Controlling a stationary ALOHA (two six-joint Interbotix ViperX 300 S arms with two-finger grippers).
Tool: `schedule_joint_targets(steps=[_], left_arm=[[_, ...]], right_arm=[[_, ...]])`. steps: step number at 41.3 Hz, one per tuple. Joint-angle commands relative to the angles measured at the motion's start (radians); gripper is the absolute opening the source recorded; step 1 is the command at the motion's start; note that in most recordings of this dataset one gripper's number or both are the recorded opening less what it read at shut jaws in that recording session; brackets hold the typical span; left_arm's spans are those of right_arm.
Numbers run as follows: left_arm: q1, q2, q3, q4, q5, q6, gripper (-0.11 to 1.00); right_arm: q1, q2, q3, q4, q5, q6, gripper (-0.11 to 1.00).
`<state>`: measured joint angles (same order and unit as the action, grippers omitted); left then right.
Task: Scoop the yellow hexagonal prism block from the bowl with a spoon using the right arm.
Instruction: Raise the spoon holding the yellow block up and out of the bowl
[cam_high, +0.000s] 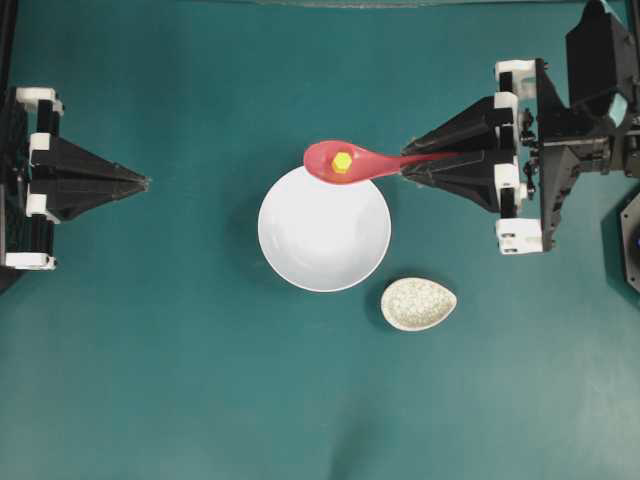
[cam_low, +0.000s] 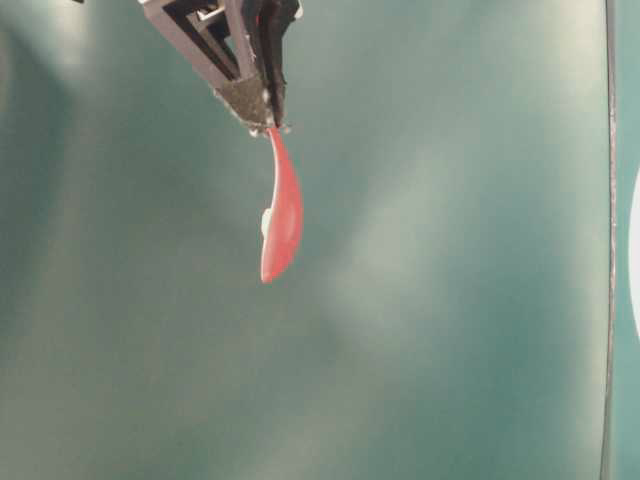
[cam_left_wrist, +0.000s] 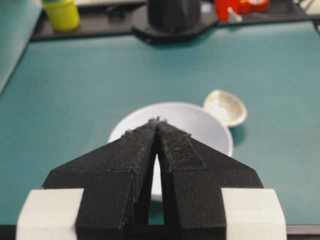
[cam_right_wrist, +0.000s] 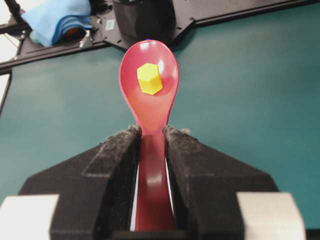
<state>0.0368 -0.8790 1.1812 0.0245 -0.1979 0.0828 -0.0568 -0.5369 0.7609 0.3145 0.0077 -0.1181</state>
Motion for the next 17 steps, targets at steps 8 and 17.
schedule_joint_targets(steps=[8,17], left_arm=[[0.002,0.003,-0.025,0.0,-0.005,0.009,0.0],[0.002,0.003,-0.026,0.0,-0.005,0.014,0.0]], right_arm=[[-0.003,-0.009,-0.012,-0.002,-0.003,0.002,0.24],[-0.003,-0.009,-0.012,-0.005,-0.006,-0.006,0.24]])
